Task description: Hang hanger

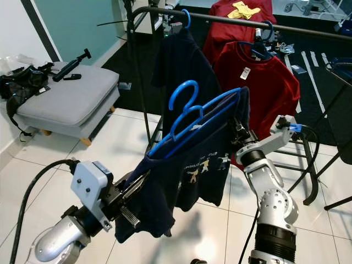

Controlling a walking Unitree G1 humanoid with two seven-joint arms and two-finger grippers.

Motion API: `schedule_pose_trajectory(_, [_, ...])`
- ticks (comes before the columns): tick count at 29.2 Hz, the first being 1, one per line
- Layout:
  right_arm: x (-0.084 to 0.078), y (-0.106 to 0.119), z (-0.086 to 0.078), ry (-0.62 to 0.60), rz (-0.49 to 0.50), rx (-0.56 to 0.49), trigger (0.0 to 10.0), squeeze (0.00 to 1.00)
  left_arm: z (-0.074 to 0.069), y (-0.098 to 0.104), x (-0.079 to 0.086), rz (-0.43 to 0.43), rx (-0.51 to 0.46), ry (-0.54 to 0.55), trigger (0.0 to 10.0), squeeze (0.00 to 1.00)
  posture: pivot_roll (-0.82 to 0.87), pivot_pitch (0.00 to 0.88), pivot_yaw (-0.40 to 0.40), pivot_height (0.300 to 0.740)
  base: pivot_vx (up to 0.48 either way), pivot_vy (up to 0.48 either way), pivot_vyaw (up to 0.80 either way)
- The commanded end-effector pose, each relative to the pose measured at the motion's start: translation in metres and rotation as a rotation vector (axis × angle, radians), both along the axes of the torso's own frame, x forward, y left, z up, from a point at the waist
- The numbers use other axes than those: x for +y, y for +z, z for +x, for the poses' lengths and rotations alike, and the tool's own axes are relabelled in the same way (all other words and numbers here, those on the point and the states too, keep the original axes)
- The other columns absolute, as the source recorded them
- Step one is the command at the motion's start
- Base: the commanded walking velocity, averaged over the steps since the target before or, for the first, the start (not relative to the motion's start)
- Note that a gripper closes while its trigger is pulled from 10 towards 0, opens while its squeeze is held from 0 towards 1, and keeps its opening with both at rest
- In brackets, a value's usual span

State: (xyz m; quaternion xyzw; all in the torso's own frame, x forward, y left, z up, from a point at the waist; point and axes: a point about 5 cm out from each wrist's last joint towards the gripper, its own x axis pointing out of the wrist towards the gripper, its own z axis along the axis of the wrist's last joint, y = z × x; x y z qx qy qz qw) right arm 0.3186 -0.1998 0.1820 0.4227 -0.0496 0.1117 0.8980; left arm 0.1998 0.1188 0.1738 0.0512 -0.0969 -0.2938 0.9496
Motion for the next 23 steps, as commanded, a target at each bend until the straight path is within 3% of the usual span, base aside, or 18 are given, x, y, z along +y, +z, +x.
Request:
schedule_pose_trajectory(1, [-0.005,-0.002,0.0,-0.028,-0.013,0.013,0.0,0.0,-0.005,0.006,-0.002,0.005,-0.038,-0.025,10.0,0.0,0.05,0.168,-0.019,0.74,0.0,0.0,0.0])
schedule_pose_trajectory(2, [-0.008,0.001,0.0,-0.036,-0.013,0.006,0.0,0.0,-0.006,0.001,0.0,0.066,-0.042,-0.034,10.0,0.0,0.05,0.168,-0.017,0.74,0.0,0.0,0.0])
schedule_pose_trajectory(6, [-0.011,0.003,0.0,-0.044,-0.011,-0.001,0.0,0.0,-0.004,-0.005,0.006,0.14,-0.047,-0.033,10.0,0.0,0.05,0.168,-0.016,0.74,0.0,0.0,0.0])
schedule_pose_trajectory(8, [-0.011,0.003,0.0,-0.044,-0.011,-0.001,0.0,0.0,-0.004,-0.005,0.006,0.14,-0.047,-0.033,10.0,0.0,0.05,0.168,-0.016,0.74,0.0,0.0,0.0])
schedule_pose_trajectory(15, [-0.014,0.007,-0.001,-0.053,-0.013,-0.013,0.0,0.0,-0.005,-0.014,0.011,0.26,-0.06,-0.056,10.0,0.0,0.04,0.17,-0.013,0.74,0.0,0.0,0.0])
schedule_pose_trajectory(23, [-0.014,0.007,-0.002,-0.052,-0.012,-0.015,0.0,0.0,-0.006,-0.018,0.013,0.3,-0.065,-0.064,10.0,0.0,0.04,0.171,-0.012,0.74,0.0,0.0,0.0])
